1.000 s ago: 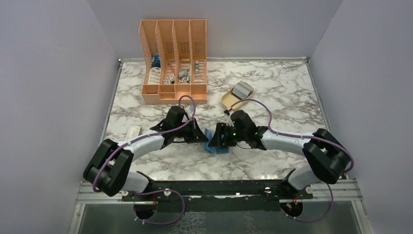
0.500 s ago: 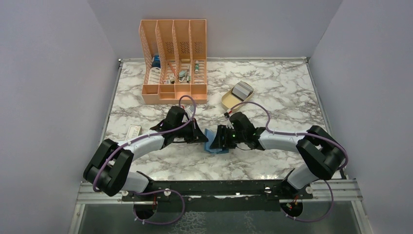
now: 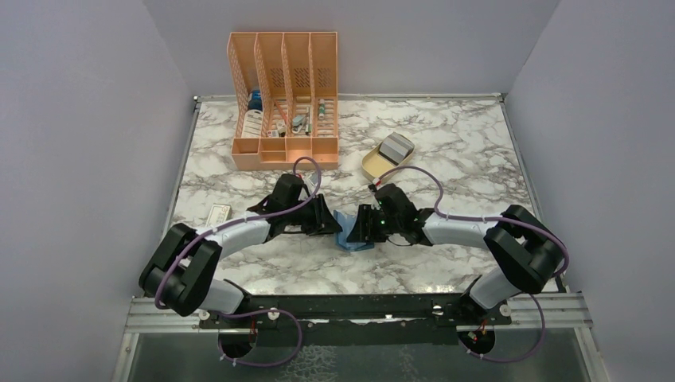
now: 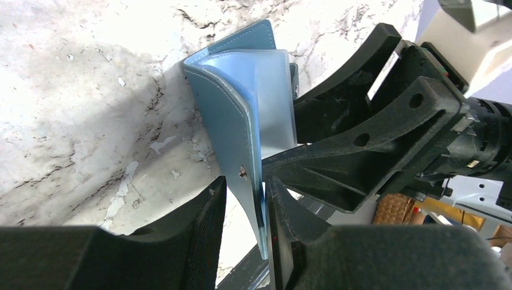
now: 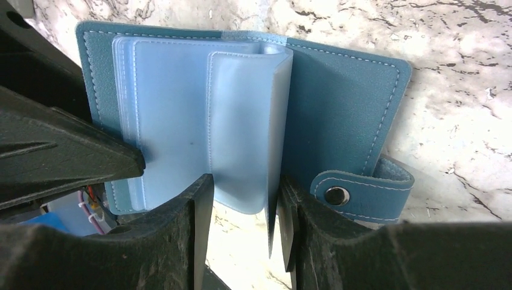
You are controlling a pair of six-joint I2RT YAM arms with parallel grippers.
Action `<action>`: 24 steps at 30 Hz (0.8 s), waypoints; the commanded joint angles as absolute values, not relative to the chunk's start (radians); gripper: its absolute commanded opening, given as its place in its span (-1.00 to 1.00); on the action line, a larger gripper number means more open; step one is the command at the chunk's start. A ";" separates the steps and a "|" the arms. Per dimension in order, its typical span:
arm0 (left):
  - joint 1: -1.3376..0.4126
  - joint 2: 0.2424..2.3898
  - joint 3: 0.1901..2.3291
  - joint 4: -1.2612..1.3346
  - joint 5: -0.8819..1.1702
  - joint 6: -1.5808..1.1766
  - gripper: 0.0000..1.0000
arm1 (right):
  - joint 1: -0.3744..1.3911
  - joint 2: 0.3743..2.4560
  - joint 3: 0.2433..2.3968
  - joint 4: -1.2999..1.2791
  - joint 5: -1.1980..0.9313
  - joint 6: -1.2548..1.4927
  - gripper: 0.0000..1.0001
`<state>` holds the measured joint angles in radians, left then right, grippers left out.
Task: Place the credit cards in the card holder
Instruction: Open the card holder at the center of the board.
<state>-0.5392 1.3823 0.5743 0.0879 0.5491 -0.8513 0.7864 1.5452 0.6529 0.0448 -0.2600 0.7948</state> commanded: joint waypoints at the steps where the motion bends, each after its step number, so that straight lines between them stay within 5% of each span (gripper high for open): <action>1: -0.545 1.410 0.603 0.086 0.533 -0.830 -0.36 | 0.793 1.533 0.647 0.019 -0.211 0.765 -0.14; 8: -0.545 1.426 0.641 0.026 0.490 -0.801 -0.34 | 0.794 1.520 0.662 -0.038 -0.164 0.739 -0.15; 13: -0.545 1.403 0.666 -0.011 0.477 -0.786 -0.98 | 0.794 1.479 0.704 -0.211 -0.022 0.736 -0.15; 24: -0.546 1.350 0.737 -0.121 0.472 -0.779 -1.00 | 0.795 1.220 0.758 -0.265 -0.105 0.741 -0.05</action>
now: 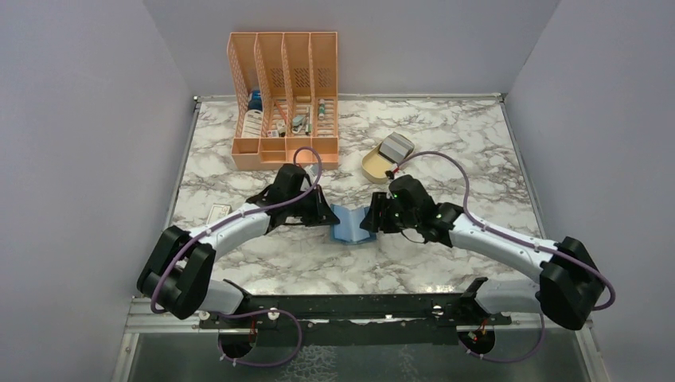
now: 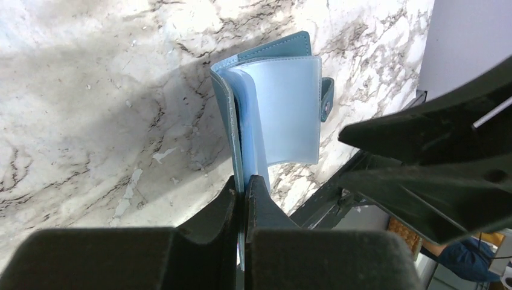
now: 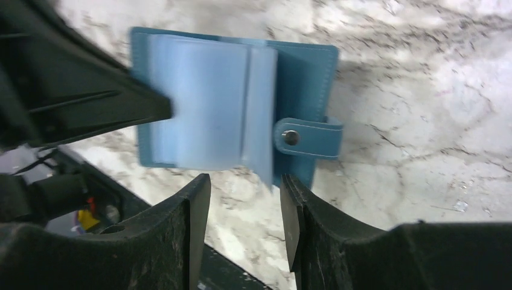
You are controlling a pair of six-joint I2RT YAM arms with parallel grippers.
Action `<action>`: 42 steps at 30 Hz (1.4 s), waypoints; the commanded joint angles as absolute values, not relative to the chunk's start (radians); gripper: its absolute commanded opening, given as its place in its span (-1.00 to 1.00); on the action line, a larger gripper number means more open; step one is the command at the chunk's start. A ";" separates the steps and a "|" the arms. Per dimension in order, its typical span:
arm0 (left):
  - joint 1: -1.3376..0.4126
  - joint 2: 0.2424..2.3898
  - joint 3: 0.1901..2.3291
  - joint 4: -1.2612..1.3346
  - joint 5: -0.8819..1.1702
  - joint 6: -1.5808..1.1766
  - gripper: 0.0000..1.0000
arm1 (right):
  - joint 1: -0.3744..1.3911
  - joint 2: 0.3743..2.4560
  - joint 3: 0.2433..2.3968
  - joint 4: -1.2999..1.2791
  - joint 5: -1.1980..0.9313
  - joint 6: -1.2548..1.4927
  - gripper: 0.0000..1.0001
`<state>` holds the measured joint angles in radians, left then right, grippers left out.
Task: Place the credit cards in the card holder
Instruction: Open the card holder at the center of the board.
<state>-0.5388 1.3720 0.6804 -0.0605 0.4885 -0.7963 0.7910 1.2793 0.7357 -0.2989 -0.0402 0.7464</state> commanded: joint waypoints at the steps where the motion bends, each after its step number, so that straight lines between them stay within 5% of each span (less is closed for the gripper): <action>1: -0.546 1.354 0.744 -0.130 0.473 -0.776 -1.00 | 0.794 1.209 0.747 -0.222 -0.144 0.748 -0.05; 7: -0.549 1.380 0.756 -0.135 0.491 -0.777 -1.00 | 0.795 1.229 0.686 -0.008 -0.268 0.809 -0.05; 18: -0.560 1.379 0.713 -0.001 0.545 -0.817 -1.00 | 0.795 1.424 0.762 -0.103 -0.101 0.747 -0.08; 35: -0.561 1.440 0.602 0.140 0.505 -0.848 -1.00 | 0.793 1.521 0.696 0.001 -0.122 0.736 -0.39; 42: -0.560 1.415 0.612 0.058 0.495 -0.824 -0.23 | 0.794 1.551 0.697 0.029 -0.155 0.749 -0.40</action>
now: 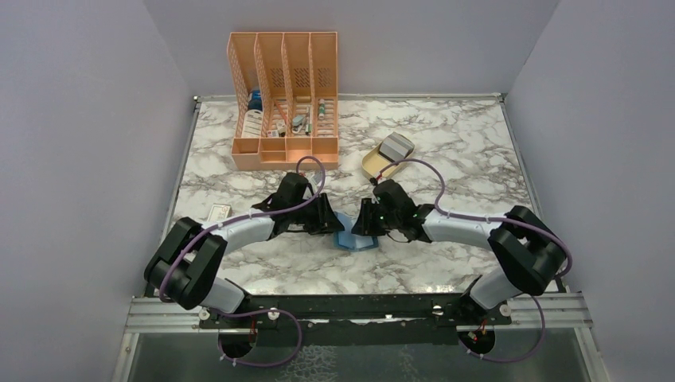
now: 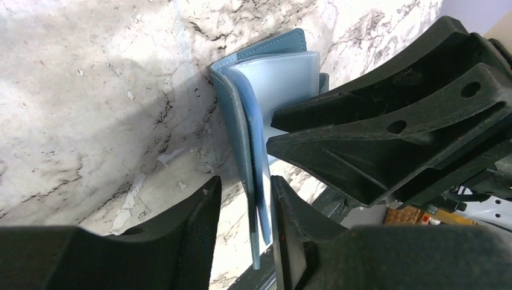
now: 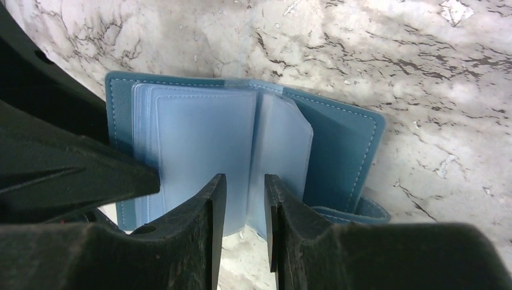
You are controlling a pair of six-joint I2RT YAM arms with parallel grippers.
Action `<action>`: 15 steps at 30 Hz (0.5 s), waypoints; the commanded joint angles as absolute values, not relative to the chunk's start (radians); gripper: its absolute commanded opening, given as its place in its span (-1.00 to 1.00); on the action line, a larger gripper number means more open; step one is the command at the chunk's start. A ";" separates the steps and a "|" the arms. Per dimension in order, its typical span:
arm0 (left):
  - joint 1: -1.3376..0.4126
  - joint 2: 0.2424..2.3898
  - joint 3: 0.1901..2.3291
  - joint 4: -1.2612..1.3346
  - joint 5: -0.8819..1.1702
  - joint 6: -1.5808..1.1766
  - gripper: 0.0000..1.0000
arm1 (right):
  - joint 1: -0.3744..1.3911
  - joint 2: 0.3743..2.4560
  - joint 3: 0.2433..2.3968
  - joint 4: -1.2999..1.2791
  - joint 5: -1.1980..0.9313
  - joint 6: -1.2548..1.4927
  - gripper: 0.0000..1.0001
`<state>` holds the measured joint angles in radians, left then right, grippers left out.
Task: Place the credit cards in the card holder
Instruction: Open the card holder at the center of the board.
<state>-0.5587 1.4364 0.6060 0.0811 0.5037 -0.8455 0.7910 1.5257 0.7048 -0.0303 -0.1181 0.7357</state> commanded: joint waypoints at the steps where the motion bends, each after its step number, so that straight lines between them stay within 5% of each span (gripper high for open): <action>1: -0.560 1.407 0.616 0.046 0.491 -0.820 -0.17 | 0.794 1.556 0.699 0.023 -0.156 0.753 -0.40; 15: -0.555 1.418 0.633 0.033 0.463 -0.808 0.01 | 0.794 1.592 0.724 0.052 -0.215 0.738 -0.40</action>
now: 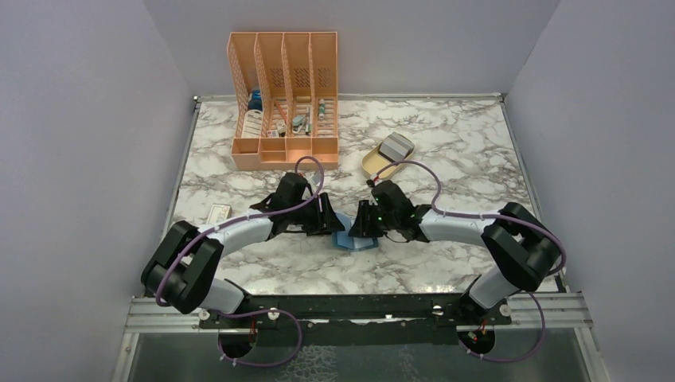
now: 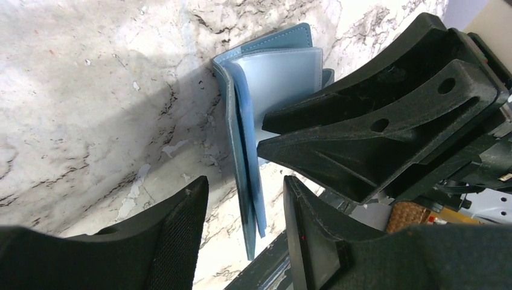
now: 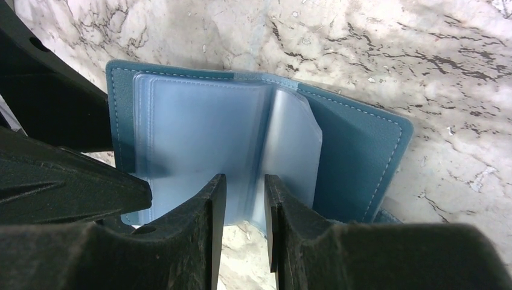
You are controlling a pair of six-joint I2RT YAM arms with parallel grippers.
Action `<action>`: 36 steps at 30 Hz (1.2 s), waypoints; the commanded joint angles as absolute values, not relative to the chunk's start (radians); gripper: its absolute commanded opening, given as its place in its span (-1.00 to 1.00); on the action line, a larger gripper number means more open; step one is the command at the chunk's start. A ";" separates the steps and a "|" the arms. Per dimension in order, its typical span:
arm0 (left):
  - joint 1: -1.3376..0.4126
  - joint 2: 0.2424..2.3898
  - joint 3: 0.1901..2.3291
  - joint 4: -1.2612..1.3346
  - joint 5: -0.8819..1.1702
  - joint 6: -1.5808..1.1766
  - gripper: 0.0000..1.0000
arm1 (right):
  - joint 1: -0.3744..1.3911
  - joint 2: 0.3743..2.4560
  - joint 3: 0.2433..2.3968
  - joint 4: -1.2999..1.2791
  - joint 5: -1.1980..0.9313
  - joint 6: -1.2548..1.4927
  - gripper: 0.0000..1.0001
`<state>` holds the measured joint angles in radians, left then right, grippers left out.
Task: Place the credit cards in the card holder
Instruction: Open the card holder at the center of the board.
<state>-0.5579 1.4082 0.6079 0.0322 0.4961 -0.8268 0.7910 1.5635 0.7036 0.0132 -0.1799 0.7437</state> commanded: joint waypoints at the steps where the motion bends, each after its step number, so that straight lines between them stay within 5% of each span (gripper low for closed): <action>1: -0.555 1.423 0.638 0.026 0.454 -0.803 0.00 | 0.795 1.599 0.728 0.050 -0.214 0.738 -0.41; 7: -0.555 1.444 0.663 -0.022 0.407 -0.770 -0.17 | 0.798 1.616 0.753 -0.029 -0.167 0.733 -0.40; 15: -0.555 1.428 0.678 -0.083 0.339 -0.727 -0.98 | 0.799 1.529 0.763 -0.196 -0.060 0.721 -0.38; 36: -0.555 1.402 0.680 -0.095 0.441 -0.678 -1.00 | 0.799 1.424 0.815 -0.210 0.071 0.715 -0.37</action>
<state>-0.5568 1.4551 0.6788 -0.0662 0.4248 -0.7082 0.7967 1.4891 0.7650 -0.2363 -0.0036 0.7300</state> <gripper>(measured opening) 0.031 0.309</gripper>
